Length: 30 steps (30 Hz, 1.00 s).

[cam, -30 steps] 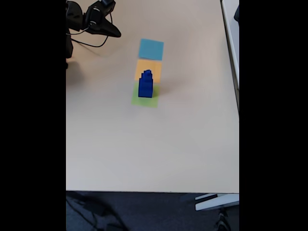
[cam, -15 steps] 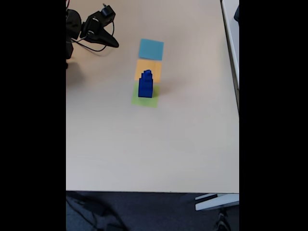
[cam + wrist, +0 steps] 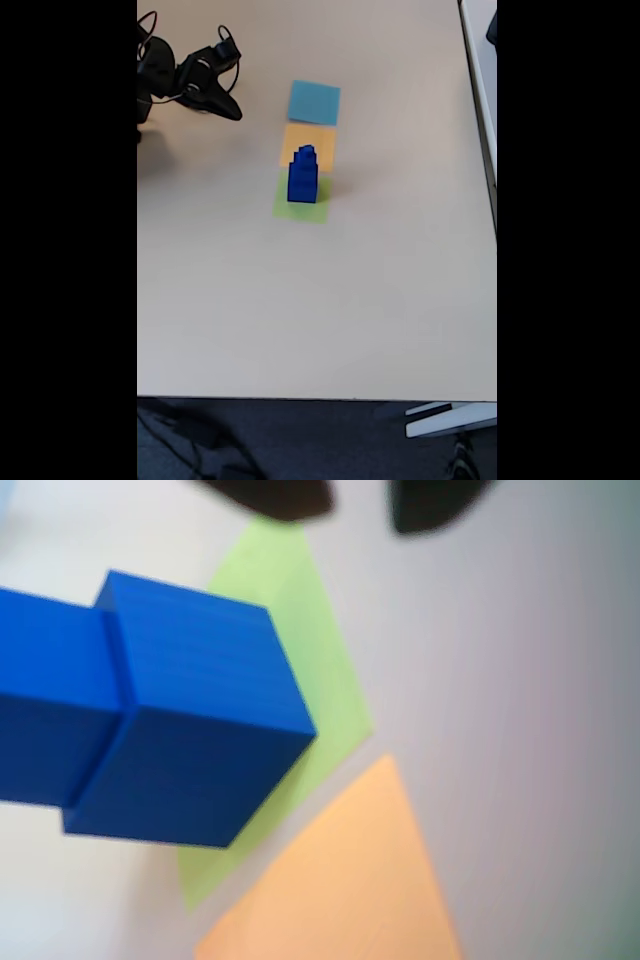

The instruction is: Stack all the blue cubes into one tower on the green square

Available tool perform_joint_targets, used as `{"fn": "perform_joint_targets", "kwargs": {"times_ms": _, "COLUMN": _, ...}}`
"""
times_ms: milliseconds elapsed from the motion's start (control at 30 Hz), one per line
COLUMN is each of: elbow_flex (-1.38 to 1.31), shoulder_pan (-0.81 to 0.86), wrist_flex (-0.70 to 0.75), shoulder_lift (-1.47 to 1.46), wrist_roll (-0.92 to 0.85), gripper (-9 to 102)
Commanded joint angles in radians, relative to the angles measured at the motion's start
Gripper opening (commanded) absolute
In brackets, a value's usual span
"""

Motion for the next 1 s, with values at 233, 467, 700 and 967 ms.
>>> {"fn": "perform_joint_targets", "kwargs": {"times_ms": 233, "elbow_flex": 0.009, "shoulder_pan": -0.029, "wrist_flex": 0.121, "shoulder_lift": 0.023, "wrist_roll": -0.109, "gripper": 0}}
{"fn": "perform_joint_targets", "kwargs": {"times_ms": 467, "elbow_flex": 0.009, "shoulder_pan": -0.091, "wrist_flex": 0.115, "shoulder_lift": 0.025, "wrist_roll": -0.129, "gripper": 0}}
{"fn": "perform_joint_targets", "kwargs": {"times_ms": 700, "elbow_flex": 0.009, "shoulder_pan": -0.158, "wrist_flex": 0.117, "shoulder_lift": 0.025, "wrist_roll": -0.184, "gripper": 0}}
{"fn": "perform_joint_targets", "kwargs": {"times_ms": 967, "elbow_flex": 0.009, "shoulder_pan": -0.19, "wrist_flex": 0.115, "shoulder_lift": 0.025, "wrist_roll": -0.138, "gripper": 0}}
